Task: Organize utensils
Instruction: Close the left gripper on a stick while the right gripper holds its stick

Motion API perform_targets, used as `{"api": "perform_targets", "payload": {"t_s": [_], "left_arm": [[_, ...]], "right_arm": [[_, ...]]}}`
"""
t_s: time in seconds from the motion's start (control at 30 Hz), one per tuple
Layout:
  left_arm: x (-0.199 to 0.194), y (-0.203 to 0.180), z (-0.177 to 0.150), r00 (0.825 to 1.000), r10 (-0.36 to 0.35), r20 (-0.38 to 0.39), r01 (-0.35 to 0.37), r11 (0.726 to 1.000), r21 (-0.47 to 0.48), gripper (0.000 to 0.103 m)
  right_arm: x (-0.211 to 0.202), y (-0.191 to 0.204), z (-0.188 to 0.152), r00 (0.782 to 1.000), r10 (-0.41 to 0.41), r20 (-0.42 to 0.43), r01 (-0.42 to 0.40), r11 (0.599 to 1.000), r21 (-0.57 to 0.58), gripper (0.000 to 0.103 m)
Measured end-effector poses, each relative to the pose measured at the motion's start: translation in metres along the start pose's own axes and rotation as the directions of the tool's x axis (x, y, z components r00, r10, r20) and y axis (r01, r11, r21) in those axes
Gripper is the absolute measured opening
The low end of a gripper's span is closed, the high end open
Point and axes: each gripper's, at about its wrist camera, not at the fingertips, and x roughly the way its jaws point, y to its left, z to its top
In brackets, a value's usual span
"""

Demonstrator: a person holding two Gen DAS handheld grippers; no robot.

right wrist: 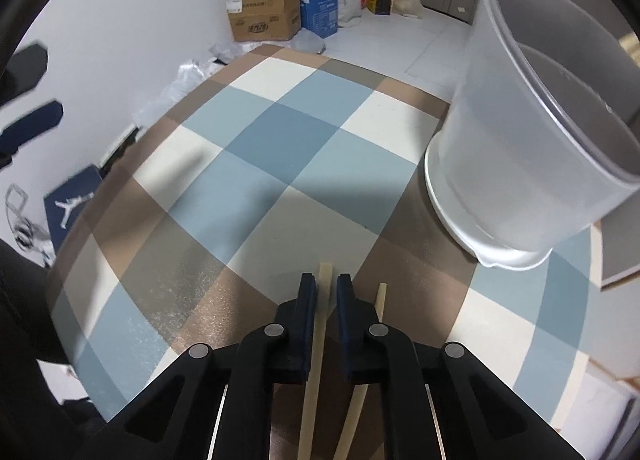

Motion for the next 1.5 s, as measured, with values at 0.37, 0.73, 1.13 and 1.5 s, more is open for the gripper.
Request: {"api": "perform_targets", "payload": {"t_s": [0.37,0.73,1.13,1.5], "left_arm": [[-0.004,0.016,0.003,1.0,0.021,0.01,-0.02,0.998,-0.059,0.078],[0.011,0.014,-0.006,0.997,0.051,-0.061,-0.053,0.998,-0.029,0.078],[0.047,-0.041,-0.042,0.954,0.087,-0.287,-0.046,0.988,0.145,0.078],[0.083,-0.099,-0.06,0.909,0.137,-0.393,-0.097,0.988,0.118,0.078]], "right_arm": [[0.002,0.008,0.001,0.999,-0.043,0.01,0.043,0.999,-0.022,0.006],[-0.053,-0.01,0.001,0.973,0.029,0.231,-0.054,0.993,0.101,0.005],[-0.149,-0.065,-0.024,0.868,0.013,0.496,-0.125,0.974,0.191,0.005],[-0.189,-0.108,-0.054,0.778,-0.023,0.628,-0.177,0.951,0.255,0.005]]}}
